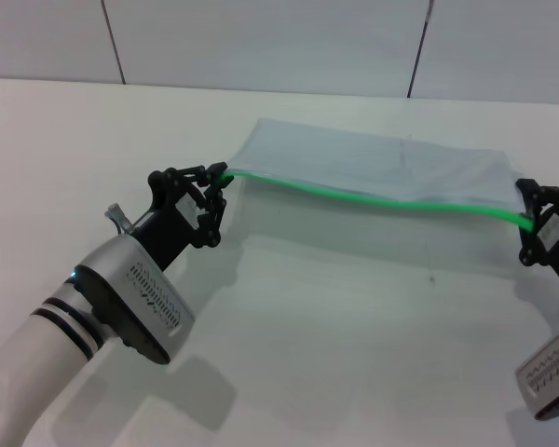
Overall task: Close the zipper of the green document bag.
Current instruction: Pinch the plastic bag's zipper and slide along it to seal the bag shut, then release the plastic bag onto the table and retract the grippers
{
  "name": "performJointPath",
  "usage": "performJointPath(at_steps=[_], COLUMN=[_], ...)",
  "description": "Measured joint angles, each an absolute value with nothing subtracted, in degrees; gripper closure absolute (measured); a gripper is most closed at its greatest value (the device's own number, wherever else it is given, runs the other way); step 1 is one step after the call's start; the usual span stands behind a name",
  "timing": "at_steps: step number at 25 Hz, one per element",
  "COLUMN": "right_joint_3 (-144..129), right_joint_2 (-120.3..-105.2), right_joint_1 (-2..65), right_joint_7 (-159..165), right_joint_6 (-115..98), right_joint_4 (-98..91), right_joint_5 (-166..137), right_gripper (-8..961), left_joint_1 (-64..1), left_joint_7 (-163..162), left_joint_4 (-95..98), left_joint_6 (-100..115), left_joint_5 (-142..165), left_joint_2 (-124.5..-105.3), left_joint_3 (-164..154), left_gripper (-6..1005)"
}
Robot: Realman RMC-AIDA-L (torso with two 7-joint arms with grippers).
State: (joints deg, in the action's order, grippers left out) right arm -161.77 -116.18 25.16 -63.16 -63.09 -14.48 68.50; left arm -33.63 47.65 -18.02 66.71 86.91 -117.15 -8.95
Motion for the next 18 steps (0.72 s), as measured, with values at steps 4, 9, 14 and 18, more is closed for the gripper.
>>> performJointPath(at_steps=[4, 9, 14, 18], right_joint_3=[-159.5, -157.9, -157.6, -158.4], right_joint_2=[-116.28, -116.32, -116.26, -116.20], right_joint_1=[24.6, 24.3, 23.8, 22.6], right_joint_7=[-61.3, -56.6, -48.9, -39.2], right_joint_6=[-63.1, -64.0, -68.5, -75.6], right_joint_4=[-14.6, -14.9, -14.6, -14.9], right_joint_5=[68.5, 68.5, 68.3, 67.4], right_gripper=[912, 850, 698, 604], left_joint_1=[-34.0, -34.4, -34.4, -33.5], left_joint_7=[46.3, 40.6, 30.9, 20.9], left_joint_4=[-18.1, -18.1, -18.0, -16.5], left_joint_6=[67.1, 69.8, 75.9, 81.8], left_joint_5=[86.6, 86.8, 87.1, 86.9], left_joint_2=[-117.28, -117.30, -117.15, -117.02], left_joint_3=[-8.9, -8.9, -9.2, -9.0], left_gripper=[911, 759, 613, 504])
